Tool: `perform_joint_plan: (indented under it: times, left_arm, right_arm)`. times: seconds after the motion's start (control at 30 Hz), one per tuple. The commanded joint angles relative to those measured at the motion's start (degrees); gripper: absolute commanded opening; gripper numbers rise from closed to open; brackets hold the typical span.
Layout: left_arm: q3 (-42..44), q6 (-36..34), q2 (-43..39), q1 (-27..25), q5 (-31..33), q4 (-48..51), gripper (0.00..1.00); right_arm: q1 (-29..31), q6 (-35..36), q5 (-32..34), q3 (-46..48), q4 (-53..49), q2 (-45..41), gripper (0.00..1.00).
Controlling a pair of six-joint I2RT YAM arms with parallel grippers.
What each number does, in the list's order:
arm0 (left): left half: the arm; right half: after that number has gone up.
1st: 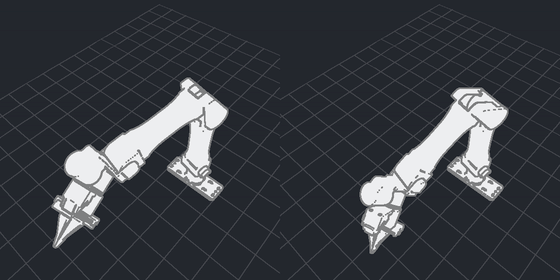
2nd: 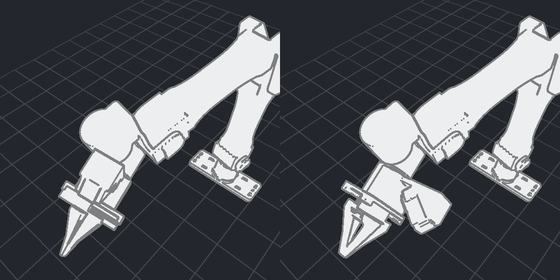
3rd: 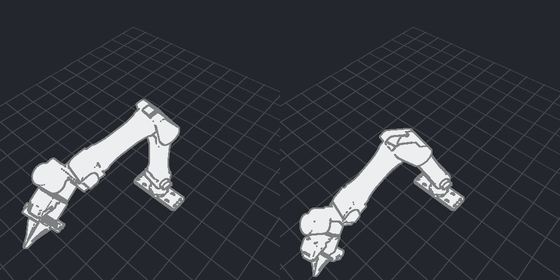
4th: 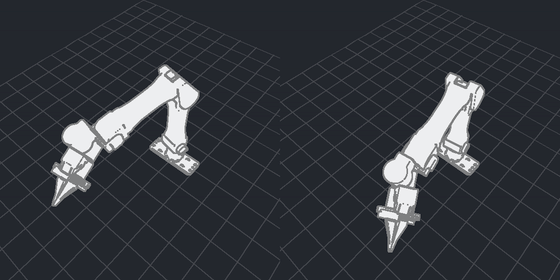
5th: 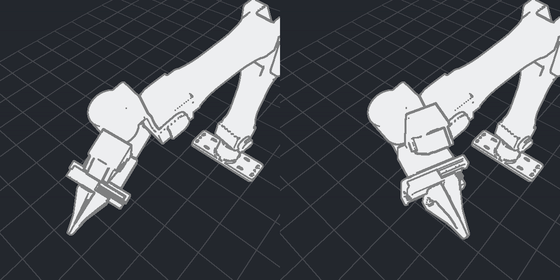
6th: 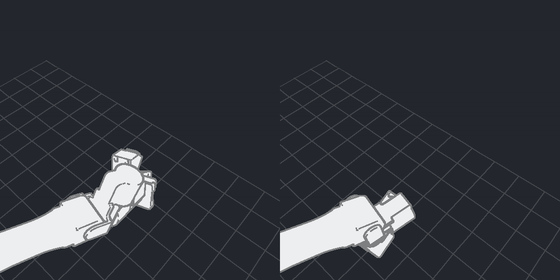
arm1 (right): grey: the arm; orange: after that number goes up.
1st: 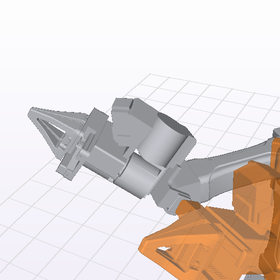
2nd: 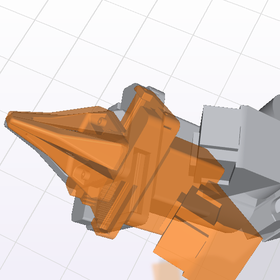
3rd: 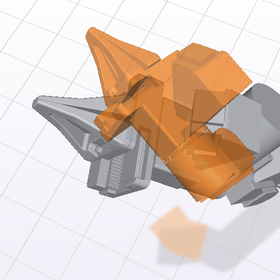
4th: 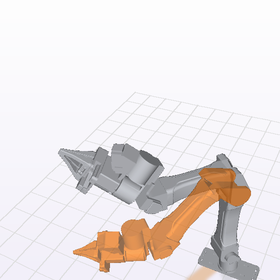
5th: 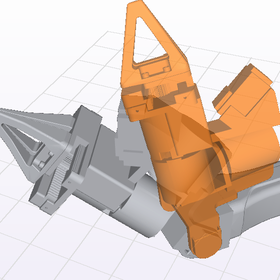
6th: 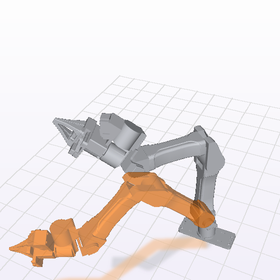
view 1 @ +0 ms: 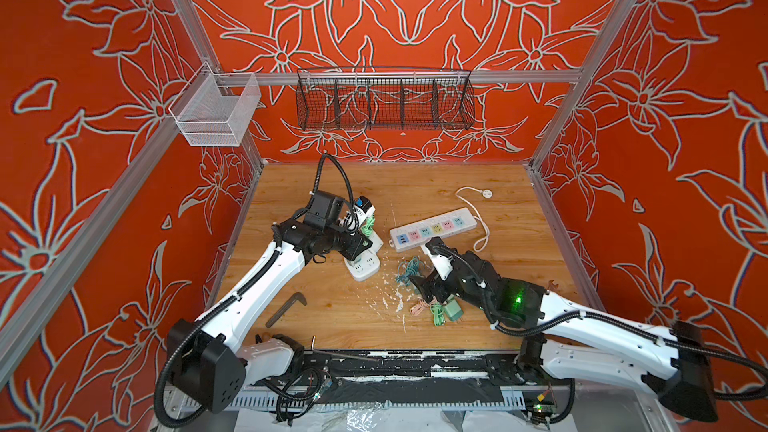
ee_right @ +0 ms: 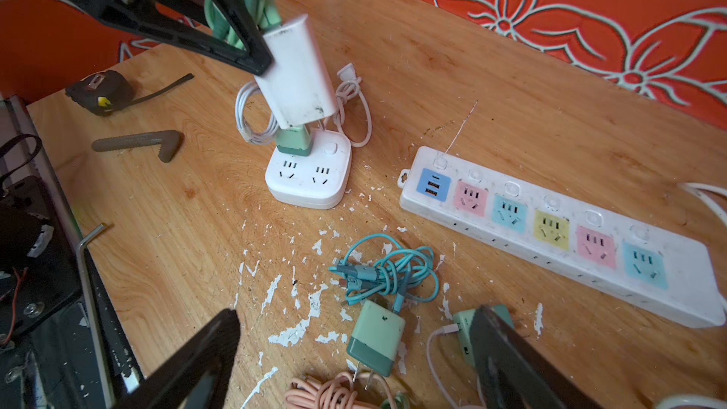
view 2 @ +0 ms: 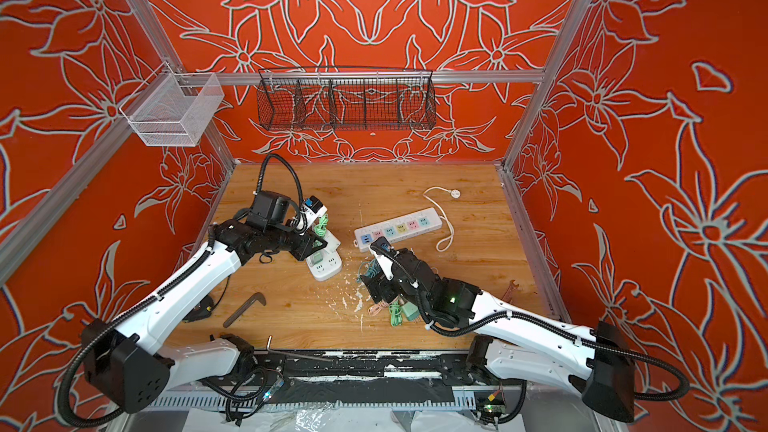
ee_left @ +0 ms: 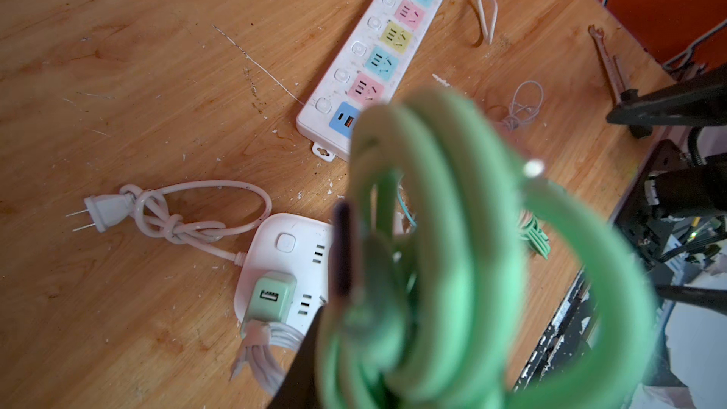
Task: Insert the plug
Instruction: 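Carry the white charger with the left gripper above the socket while the right arm withdraws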
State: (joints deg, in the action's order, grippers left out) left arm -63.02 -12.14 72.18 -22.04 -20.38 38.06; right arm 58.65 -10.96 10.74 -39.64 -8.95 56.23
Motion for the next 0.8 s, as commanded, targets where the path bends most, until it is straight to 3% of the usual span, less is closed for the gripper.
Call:
perform_joint_plan:
  times: [0.0,0.37,0.77]
  left_arm:
    - [-1.8,-3.16,2.29,-2.21,3.69,-1.59,0.0]
    - [-1.28,-5.56,8.88,-5.87,11.51,-3.34,0.0]
    - [2.67,-6.88,10.78,-7.14,17.31,-3.96,0.0]
  right_arm:
    - [-1.47,-2.79,-3.5,0.7,-0.03,0.76,0.95]
    - [-5.77,-4.99,-12.06,0.77,0.0,3.8,0.97]
    - [-7.44,-4.92,-14.6,1.95,1.45,4.27,0.97]
